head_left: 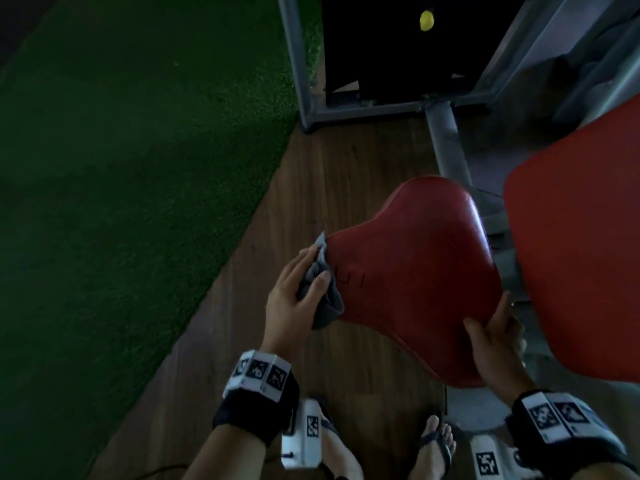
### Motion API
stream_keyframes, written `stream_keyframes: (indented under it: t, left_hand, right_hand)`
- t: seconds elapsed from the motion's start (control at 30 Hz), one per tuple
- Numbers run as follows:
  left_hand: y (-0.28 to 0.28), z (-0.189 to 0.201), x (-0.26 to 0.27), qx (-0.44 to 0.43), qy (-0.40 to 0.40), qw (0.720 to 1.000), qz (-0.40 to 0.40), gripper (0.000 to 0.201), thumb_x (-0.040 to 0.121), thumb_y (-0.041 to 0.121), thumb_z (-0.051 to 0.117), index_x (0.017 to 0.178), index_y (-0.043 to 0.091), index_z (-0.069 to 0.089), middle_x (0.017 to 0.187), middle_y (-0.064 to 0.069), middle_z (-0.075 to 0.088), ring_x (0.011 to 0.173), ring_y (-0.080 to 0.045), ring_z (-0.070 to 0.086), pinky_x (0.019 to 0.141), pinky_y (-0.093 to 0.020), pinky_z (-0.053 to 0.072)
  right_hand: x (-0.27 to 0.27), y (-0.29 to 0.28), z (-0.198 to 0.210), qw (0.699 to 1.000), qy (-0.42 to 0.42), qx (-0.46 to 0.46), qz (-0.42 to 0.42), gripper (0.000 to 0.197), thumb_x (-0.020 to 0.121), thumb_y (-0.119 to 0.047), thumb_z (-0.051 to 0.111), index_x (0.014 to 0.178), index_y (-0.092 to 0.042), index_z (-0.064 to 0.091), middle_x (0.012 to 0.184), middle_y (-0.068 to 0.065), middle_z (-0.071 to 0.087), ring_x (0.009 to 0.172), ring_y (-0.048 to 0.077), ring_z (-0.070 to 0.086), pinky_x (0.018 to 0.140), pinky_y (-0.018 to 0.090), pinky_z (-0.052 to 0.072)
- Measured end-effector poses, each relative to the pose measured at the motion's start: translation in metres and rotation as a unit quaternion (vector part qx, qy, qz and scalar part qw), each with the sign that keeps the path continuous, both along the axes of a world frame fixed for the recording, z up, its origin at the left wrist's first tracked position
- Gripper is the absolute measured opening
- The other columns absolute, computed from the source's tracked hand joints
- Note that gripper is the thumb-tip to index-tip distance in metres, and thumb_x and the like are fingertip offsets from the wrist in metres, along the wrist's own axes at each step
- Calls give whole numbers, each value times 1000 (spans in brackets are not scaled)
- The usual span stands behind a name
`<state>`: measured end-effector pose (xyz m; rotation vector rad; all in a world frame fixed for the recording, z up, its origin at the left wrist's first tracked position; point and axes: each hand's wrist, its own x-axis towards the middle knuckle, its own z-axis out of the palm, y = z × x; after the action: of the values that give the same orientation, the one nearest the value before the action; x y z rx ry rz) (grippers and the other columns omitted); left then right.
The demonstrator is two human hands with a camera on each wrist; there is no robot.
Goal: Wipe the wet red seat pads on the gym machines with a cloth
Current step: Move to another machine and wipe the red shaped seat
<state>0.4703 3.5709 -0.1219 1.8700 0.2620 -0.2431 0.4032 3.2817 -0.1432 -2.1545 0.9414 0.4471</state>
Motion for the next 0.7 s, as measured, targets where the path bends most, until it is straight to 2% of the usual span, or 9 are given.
stream_keyframes:
  t: [0.07, 0.13, 0.23, 0.37, 0.43, 0.57, 0.7]
  left_hand:
    - [-9, -4, -5, 16, -7, 999, 44, 41, 96, 49, 54, 136, 39, 57, 140, 25, 51, 131, 7, 43, 112, -34, 40]
    - [-15, -5, 3, 51, -11, 996, 68, 36, 99, 45, 51, 133, 39, 59, 137, 23, 55, 127, 6, 48, 109, -32, 43]
    - [-11, -5, 29, 111, 7, 993, 35, 33, 101, 41, 48, 132, 41, 60, 131, 18, 61, 121, -2, 55, 100, -26, 44]
    - [-1, -10, 41, 86, 24, 996, 4, 29, 100, 41, 50, 125, 45, 63, 119, 22, 66, 111, 3, 59, 100, -33, 49]
    - [-2, -10, 30, 84, 6, 996, 20, 31, 99, 36, 54, 128, 42, 62, 122, 22, 65, 113, 5, 58, 101, -33, 50]
    - [-7, -12, 5, 94, -34, 994, 52, 37, 98, 28, 59, 133, 38, 59, 129, 21, 61, 120, 6, 54, 103, -26, 47]
    - [-4, -7, 24, 131, -28, 991, 16, 34, 98, 32, 58, 131, 38, 60, 124, 19, 64, 113, 2, 57, 94, -22, 45]
  right_hand:
    - [1, 1, 1, 1000, 3, -7, 3, 94, 72, -59, 35, 151, -39, -11, 154, 15, 17, 134, 42, 25, 106, 63, 27]
    - [2, 2, 0, 1000, 8, -16, 5, 95, 72, -59, 35, 152, -38, -11, 154, 16, 17, 134, 43, 26, 105, 63, 28]
    - [2, 0, -3, 1000, 14, -19, 17, 98, 70, -62, 33, 152, -37, -13, 155, 18, 16, 133, 45, 26, 105, 61, 27]
    - [4, -4, -4, 1000, 19, -4, 18, 96, 72, -59, 35, 151, -40, -15, 156, 19, 13, 135, 46, 24, 108, 60, 26]
    - [4, -5, -4, 1000, 18, -4, 15, 96, 71, -58, 36, 151, -40, -15, 156, 19, 13, 135, 46, 25, 108, 60, 26]
    - [5, -6, -4, 999, 26, 10, 16, 97, 71, -59, 36, 151, -40, -14, 156, 18, 12, 136, 45, 23, 109, 58, 24]
    - [5, -10, -9, 999, 21, 16, 21, 97, 71, -60, 37, 150, -42, -16, 157, 17, 11, 137, 44, 23, 110, 58, 23]
